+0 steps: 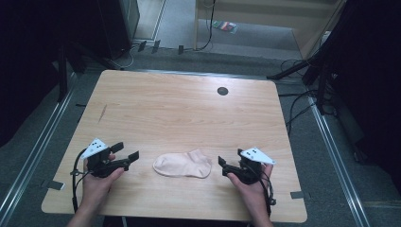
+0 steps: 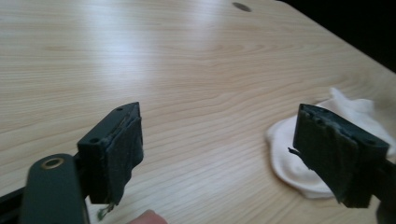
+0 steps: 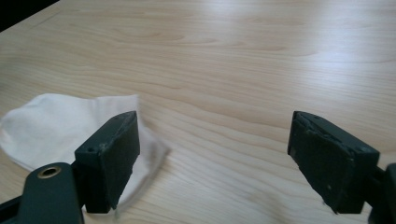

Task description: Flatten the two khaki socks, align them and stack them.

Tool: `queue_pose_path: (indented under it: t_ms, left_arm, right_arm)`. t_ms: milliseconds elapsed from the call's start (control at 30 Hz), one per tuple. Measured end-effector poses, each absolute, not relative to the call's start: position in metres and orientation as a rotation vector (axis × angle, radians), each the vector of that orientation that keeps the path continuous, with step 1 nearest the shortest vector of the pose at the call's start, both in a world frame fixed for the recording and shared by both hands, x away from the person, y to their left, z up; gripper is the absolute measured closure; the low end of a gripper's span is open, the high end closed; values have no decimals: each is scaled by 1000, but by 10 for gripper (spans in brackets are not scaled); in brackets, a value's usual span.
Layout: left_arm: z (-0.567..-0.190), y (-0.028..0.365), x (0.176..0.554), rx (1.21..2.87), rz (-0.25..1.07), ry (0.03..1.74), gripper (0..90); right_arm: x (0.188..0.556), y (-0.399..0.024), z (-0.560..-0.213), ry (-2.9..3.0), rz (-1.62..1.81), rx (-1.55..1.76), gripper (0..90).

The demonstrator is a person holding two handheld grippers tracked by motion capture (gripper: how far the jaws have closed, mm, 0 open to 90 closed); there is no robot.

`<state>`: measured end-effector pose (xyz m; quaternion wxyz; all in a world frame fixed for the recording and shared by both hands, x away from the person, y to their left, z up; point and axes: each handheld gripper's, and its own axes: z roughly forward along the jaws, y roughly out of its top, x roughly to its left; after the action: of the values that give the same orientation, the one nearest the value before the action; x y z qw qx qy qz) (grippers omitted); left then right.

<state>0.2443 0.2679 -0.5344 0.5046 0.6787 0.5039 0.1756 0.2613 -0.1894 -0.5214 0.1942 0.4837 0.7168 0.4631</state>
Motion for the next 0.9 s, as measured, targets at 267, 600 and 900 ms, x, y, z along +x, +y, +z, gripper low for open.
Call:
queue_pose_path:
  t_ms: [267,600,900]
  left_arm:
    - [-538,305,237,1614,472,1251,146]
    - [-544,340,225,1625,542,1299,146]
    - [-546,352,220,1629,557,1308,146]
  right_arm:
    - [259,-235,-523,1928,1276,1413,163]
    - [253,-278,-528,1851,1204,1489,161]
    - [244,-301,-539,1856,1137,1508,162]
